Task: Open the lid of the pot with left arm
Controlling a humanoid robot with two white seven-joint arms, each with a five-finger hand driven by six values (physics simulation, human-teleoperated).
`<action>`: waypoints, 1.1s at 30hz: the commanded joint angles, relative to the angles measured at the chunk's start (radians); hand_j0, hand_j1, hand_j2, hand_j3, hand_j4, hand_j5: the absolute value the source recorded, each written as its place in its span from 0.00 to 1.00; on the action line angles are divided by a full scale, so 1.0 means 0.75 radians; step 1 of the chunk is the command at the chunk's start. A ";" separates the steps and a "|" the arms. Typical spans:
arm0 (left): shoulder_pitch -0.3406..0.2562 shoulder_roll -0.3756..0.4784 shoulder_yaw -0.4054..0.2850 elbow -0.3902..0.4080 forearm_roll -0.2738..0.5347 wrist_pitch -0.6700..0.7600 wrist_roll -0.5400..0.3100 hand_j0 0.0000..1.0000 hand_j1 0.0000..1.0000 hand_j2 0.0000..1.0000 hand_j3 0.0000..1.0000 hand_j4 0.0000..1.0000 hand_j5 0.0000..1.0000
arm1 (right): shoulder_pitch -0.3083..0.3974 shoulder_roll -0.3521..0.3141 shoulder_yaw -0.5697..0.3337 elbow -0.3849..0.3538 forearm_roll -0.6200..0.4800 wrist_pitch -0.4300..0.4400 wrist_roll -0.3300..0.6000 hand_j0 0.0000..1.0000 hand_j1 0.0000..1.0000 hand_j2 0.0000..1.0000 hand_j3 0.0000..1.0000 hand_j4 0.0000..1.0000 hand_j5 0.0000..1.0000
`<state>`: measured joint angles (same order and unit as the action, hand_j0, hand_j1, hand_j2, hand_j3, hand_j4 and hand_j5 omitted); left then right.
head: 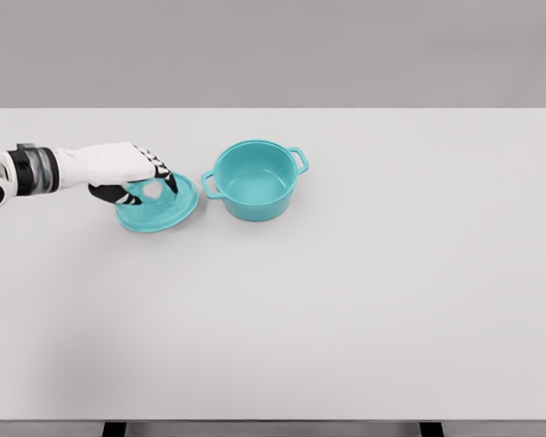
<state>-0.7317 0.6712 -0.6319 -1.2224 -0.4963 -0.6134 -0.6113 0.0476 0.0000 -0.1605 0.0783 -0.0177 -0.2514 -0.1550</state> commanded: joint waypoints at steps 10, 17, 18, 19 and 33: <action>0.000 0.005 0.039 -0.004 0.005 0.003 0.001 1.00 1.00 1.00 1.00 1.00 1.00 | 0.000 0.000 -0.001 0.000 -0.001 0.000 0.000 1.00 1.00 1.00 1.00 1.00 1.00; 0.157 0.009 0.429 -0.023 0.187 0.003 0.001 1.00 1.00 1.00 1.00 1.00 1.00 | 0.000 0.000 -0.001 0.000 -0.001 0.000 0.000 1.00 1.00 1.00 1.00 1.00 1.00; 0.229 0.009 0.538 -0.010 0.301 0.003 0.001 1.00 1.00 1.00 1.00 1.00 1.00 | 0.000 0.000 0.001 0.000 -0.001 0.000 0.000 1.00 1.00 1.00 1.00 1.00 1.00; 0.278 0.009 0.607 -0.010 0.359 0.003 0.001 1.00 1.00 1.00 1.00 1.00 1.00 | 0.000 0.000 -0.001 0.000 0.001 0.000 0.000 1.00 1.00 1.00 1.00 1.00 1.00; 0.307 -0.017 0.640 -0.010 0.377 0.003 0.001 1.00 1.00 1.00 1.00 1.00 1.00 | 0.000 0.000 -0.001 0.000 -0.001 0.000 0.000 1.00 1.00 1.00 1.00 1.00 1.00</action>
<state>-0.5016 0.6596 -0.1539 -1.2299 -0.2217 -0.6136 -0.6114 0.0476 0.0000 -0.1604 0.0783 -0.0177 -0.2514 -0.1550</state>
